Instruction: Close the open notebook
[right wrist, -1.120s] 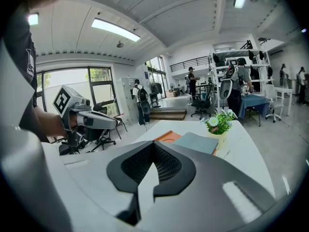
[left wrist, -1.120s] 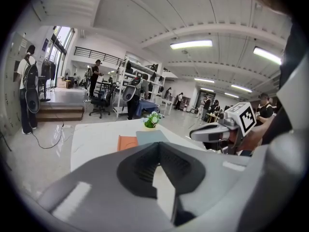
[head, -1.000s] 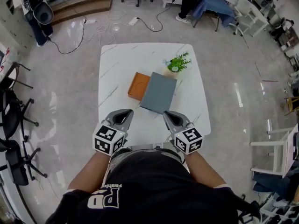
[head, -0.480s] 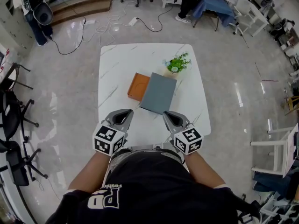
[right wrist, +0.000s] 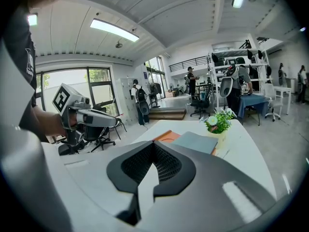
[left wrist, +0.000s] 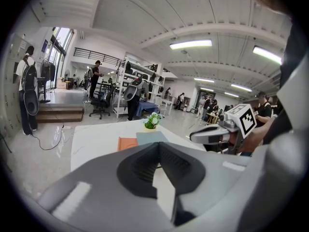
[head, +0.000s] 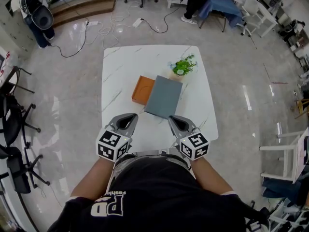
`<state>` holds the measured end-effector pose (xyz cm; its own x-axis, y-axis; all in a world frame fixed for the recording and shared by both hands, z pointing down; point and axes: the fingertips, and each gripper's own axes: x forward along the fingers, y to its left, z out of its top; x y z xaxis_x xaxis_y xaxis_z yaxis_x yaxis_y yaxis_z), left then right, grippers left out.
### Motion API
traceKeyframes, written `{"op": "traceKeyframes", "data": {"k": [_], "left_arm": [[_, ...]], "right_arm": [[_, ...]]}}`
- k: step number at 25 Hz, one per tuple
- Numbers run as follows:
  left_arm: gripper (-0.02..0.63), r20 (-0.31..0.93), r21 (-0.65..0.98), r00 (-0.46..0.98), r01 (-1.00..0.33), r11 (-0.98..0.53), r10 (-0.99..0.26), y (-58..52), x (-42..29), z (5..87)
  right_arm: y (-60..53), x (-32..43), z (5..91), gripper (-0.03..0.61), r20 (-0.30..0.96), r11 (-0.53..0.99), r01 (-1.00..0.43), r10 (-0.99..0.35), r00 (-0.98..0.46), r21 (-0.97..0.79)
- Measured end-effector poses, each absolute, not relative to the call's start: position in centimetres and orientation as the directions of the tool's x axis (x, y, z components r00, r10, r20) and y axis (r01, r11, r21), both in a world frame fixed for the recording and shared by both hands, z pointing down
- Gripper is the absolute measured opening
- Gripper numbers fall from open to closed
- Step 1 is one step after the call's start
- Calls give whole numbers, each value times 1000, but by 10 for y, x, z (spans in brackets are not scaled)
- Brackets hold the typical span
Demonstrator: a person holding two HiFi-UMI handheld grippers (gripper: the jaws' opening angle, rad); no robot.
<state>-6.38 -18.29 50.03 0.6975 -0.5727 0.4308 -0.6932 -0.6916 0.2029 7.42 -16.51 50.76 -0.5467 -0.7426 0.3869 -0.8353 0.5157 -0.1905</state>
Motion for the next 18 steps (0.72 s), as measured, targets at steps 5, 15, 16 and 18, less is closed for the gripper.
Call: {"op": "traceKeyframes", "data": {"k": [5, 15, 16, 18], "left_arm": [[58, 434, 187, 695, -693, -697, -574, -183, -63, 499], [58, 436, 187, 694, -693, -697, -573, -186, -63, 500], [58, 436, 187, 694, -693, -696, -573, -186, -63, 500], [58, 438, 187, 693, -693, -696, -573, -187, -63, 500]], "right_arm": [[-164, 74, 508, 0, 388, 517, -834, -740, -549, -193], [-166, 76, 509, 0, 394, 511, -838, -742, -543, -192], [-166, 76, 509, 0, 395, 511, -838, -742, -542, -191], [-167, 76, 509, 0, 397, 510, -839, -742, -541, -191]]}}
